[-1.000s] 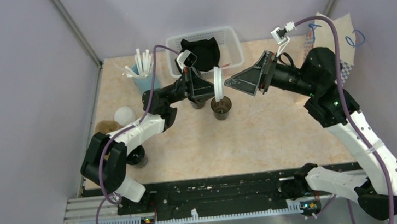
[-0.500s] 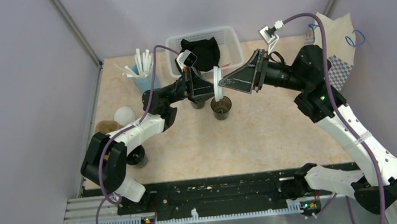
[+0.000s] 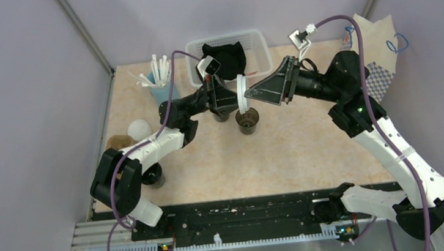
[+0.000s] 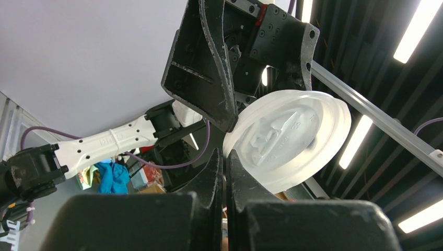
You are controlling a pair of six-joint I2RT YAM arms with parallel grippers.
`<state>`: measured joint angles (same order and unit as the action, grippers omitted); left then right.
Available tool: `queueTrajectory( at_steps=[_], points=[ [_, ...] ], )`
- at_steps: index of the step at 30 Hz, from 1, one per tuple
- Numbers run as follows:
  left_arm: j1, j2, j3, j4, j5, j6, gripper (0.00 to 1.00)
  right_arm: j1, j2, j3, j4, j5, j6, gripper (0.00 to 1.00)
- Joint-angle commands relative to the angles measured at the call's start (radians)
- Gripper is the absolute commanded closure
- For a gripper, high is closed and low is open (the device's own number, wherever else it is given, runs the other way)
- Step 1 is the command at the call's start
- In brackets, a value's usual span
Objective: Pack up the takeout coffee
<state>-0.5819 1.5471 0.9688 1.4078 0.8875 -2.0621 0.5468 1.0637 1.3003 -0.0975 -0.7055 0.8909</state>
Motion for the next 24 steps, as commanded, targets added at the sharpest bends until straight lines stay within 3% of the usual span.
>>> queueTrajectory(
  at_steps=[1,24],
  points=[
    [0.002,-0.029,0.010,0.095,-0.023,0.021,1.00,-0.003,0.004,0.008,0.023,-0.016,-0.008,0.19],
    [0.003,-0.049,-0.020,0.050,-0.024,0.046,1.00,0.026,0.008,0.022,0.007,-0.013,-0.033,0.13]
  ],
)
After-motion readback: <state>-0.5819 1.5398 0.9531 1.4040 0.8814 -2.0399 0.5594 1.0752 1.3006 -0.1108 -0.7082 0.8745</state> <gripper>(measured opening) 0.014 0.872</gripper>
